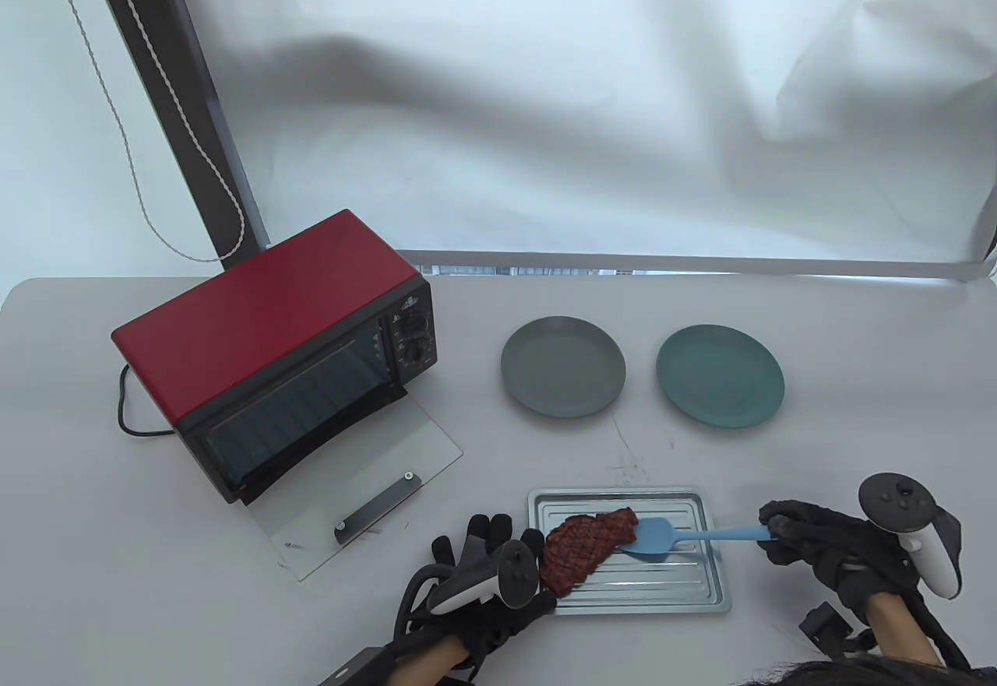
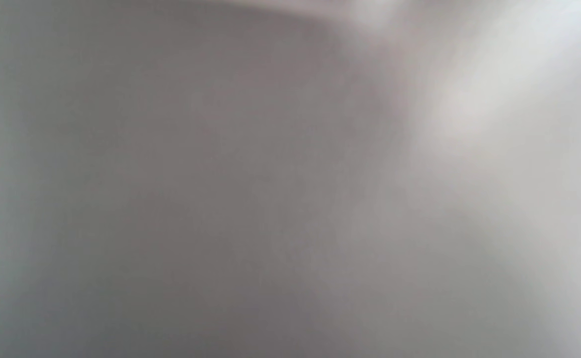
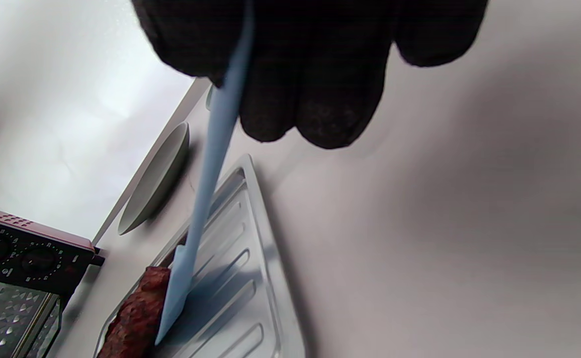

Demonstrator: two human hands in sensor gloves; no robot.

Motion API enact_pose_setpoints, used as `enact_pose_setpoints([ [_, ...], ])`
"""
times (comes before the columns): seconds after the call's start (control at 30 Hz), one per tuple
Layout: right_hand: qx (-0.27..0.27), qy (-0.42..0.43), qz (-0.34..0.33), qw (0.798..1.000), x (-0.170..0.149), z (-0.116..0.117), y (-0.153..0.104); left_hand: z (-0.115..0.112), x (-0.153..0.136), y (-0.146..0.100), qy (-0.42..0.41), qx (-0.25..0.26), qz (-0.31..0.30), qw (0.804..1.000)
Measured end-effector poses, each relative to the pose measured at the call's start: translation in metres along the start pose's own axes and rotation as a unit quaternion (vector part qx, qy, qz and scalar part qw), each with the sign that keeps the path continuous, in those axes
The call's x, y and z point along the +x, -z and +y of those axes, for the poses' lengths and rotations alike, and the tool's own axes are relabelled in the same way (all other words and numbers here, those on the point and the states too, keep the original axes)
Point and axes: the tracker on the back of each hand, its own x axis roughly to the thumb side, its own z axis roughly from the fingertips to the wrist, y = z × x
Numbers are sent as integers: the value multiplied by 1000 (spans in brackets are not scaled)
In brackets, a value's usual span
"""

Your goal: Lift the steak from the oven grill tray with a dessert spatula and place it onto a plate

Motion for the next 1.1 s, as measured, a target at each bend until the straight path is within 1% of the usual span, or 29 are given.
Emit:
enact_pose_setpoints([
  [0.4,41,-7,-31,999,12,20,0,0,0,0,0,-1,-1,1000],
  [0.53,65,-9,-42,997,18,33,1,0,0,0,0,-1,-1,1000],
  [0.8,48,-28,-55,997,26,43,-3,0,0,0,1,-1,-1,1000],
  [1.1,57,-33,-63,996,33,62,-4,1,0,0,1,-1,-2,1000],
])
